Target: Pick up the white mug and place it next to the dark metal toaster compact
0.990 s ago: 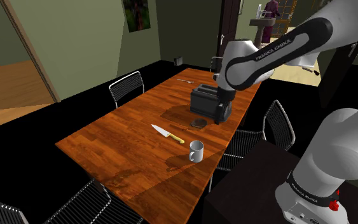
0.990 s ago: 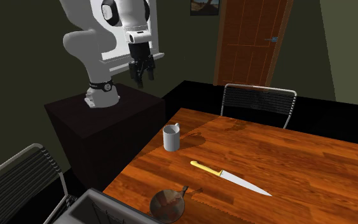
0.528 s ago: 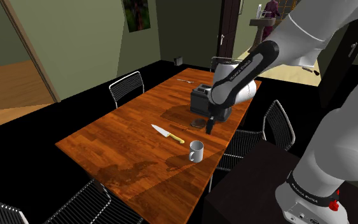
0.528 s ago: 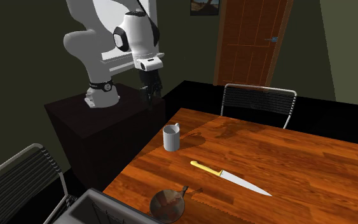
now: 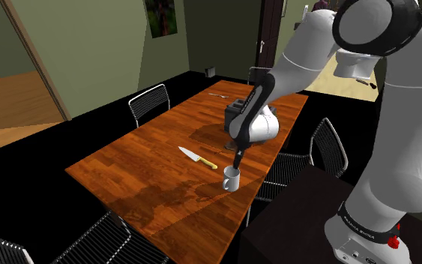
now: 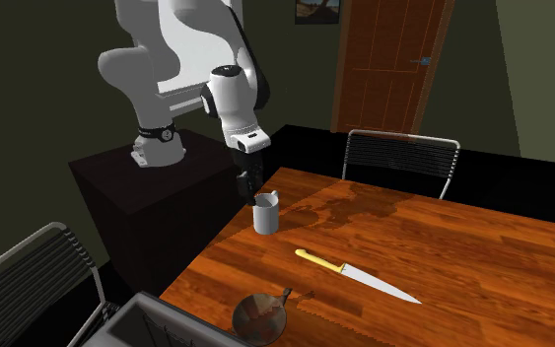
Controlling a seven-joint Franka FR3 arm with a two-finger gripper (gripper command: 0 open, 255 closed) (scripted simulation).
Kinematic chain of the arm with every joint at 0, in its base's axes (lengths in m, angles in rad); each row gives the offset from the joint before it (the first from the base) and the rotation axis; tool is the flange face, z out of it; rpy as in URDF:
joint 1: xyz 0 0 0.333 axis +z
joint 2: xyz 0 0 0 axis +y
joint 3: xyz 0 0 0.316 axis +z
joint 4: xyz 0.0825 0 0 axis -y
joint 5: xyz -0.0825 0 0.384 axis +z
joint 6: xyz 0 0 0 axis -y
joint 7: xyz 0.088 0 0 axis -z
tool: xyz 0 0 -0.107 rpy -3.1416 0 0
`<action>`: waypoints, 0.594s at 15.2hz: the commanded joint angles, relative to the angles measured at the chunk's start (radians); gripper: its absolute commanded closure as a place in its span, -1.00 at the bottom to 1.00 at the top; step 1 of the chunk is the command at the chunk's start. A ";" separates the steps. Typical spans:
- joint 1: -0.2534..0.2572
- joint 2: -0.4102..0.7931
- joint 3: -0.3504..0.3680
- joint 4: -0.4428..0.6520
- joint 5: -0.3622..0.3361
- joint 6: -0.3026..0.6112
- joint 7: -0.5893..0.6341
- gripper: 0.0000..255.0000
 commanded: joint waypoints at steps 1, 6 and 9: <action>-0.035 0.090 0.050 0.053 0.052 0.046 -0.066 -1.00; -0.077 0.187 0.102 0.101 0.082 0.102 -0.103 -1.00; -0.095 0.239 0.125 0.125 0.092 0.132 -0.117 -1.00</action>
